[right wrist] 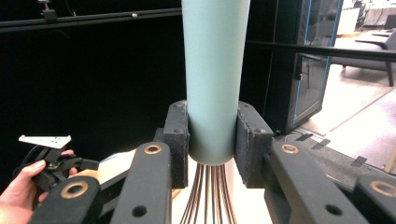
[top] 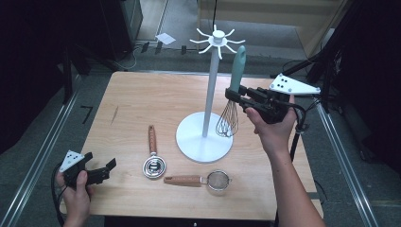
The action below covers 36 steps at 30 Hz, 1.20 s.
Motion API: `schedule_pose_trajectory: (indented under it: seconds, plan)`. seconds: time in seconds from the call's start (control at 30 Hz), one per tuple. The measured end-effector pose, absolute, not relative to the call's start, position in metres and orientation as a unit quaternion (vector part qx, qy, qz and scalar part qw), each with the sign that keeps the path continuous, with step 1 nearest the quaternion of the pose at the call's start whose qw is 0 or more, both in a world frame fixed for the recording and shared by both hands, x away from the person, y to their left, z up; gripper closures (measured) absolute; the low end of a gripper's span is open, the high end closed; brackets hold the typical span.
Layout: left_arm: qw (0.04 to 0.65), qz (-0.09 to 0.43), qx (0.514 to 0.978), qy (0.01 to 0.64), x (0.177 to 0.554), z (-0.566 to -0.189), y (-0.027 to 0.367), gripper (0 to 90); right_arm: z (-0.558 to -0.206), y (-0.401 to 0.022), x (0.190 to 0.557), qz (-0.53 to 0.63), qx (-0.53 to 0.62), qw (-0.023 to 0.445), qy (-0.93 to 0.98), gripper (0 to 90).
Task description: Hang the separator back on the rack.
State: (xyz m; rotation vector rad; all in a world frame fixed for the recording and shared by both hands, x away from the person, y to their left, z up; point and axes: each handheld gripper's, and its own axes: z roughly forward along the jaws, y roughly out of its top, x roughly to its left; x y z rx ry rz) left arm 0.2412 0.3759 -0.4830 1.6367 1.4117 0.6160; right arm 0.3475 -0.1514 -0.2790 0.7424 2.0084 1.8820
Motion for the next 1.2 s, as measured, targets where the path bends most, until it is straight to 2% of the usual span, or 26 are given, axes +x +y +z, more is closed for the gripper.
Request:
schedule_pose_trajectory:
  seconds: [0.47, 0.6, 0.63, 0.87, 1.2]
  plan:
    - [0.433, 0.247, 0.656, 0.567, 0.2413, -0.4831, 0.376, 0.0, -0.2793, -0.1471, 0.3527, 0.644, 0.255, 0.118, 0.711, 70.7]
    - [0.433, 0.247, 0.656, 0.567, 0.2413, -0.483, 0.3759, 0.0, -0.2806, -0.1472, 0.3508, 0.644, 0.256, 0.139, 0.707, 68.6]
    - [0.432, 0.247, 0.657, 0.566, 0.2413, -0.483, 0.3759, 0.0, -0.2813, -0.1479, 0.3505, 0.649, 0.257, 0.144, 0.702, 62.2]
    - [0.432, 0.247, 0.657, 0.566, 0.2414, -0.483, 0.376, 0.0, -0.2838, -0.1476, 0.3495, 0.638, 0.257, 0.163, 0.707, 69.9]
    - [0.433, 0.247, 0.656, 0.567, 0.2414, -0.4831, 0.3761, 0.0, -0.2843, -0.1432, 0.348, 0.629, 0.264, 0.19, 0.707, 69.9]
